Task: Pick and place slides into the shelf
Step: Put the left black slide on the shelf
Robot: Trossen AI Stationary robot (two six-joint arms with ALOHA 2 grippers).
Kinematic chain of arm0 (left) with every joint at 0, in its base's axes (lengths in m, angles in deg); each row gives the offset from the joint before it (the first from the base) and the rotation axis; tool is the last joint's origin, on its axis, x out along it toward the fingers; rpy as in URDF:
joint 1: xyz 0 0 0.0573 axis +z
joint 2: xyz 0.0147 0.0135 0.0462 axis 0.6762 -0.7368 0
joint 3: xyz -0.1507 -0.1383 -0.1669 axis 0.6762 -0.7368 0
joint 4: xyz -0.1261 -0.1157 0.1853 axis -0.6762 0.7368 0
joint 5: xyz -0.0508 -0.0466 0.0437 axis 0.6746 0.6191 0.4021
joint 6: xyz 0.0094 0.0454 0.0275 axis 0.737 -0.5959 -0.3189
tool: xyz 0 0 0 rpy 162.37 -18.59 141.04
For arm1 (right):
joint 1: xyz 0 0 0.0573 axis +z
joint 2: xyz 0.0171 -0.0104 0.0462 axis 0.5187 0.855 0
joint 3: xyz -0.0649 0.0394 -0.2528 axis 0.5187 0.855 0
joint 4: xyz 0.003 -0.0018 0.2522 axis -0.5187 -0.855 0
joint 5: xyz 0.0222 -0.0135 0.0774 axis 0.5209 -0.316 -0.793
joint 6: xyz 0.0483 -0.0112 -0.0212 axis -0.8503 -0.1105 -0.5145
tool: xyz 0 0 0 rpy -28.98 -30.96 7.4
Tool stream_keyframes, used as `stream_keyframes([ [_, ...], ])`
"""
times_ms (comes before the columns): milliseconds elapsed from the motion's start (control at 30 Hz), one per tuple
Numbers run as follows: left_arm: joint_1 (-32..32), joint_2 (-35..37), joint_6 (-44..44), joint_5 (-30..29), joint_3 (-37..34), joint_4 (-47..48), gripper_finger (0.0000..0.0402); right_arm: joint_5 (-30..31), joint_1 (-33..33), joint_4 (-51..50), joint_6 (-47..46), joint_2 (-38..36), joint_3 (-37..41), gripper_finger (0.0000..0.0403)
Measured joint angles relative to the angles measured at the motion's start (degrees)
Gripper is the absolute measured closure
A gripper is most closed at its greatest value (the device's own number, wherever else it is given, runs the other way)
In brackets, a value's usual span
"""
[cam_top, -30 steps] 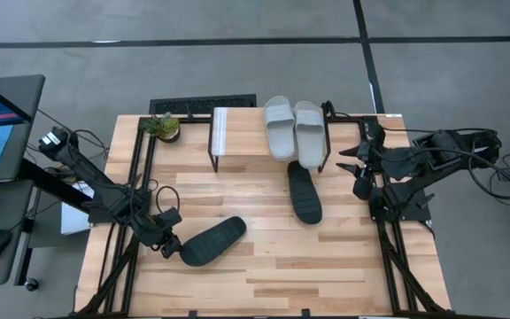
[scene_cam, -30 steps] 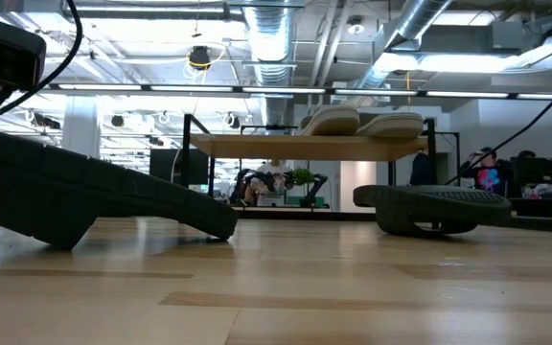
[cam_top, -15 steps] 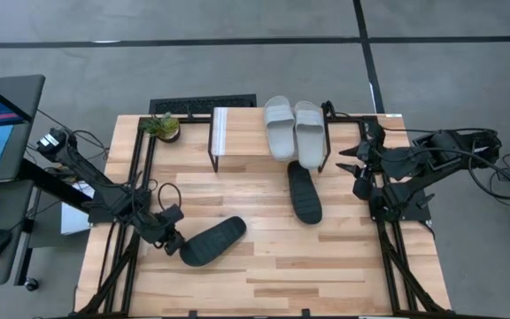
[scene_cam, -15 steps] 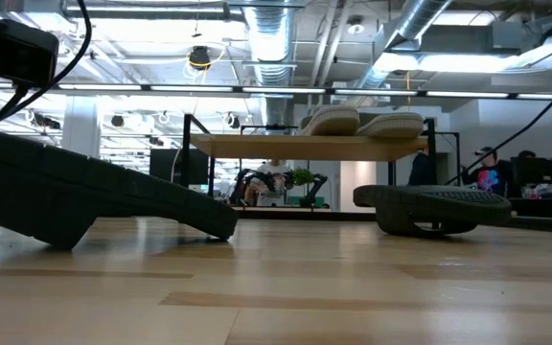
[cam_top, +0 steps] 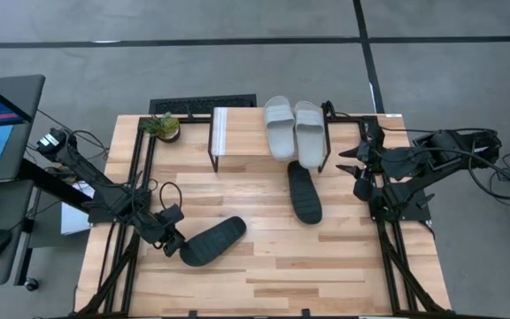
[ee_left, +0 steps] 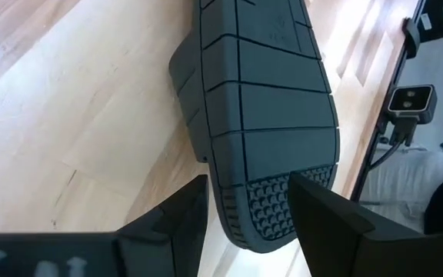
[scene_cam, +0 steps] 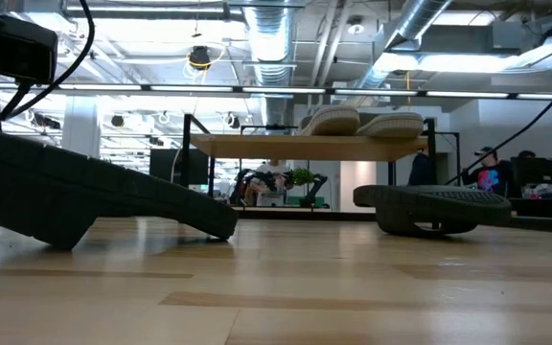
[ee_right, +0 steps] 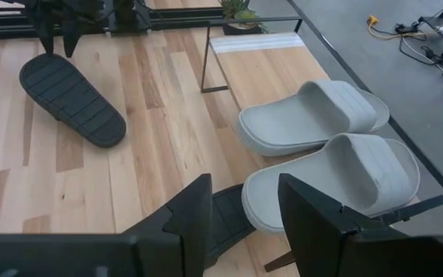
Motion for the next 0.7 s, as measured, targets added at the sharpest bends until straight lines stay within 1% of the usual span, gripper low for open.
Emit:
stream_keyframes([
  [233, 0.0, 0.0, 1.2, 2.4, 0.0, 2.4, 0.0234, -0.1, 0.0, 0.0, 0.0, 0.0, 0.0, 0.026],
  [700, 0.0, 0.0, 1.9, 2.1, 0.0, 2.1, 0.0234, -0.1, 0.0, 0.0, 0.0, 0.0, 0.0, 0.0264],
])
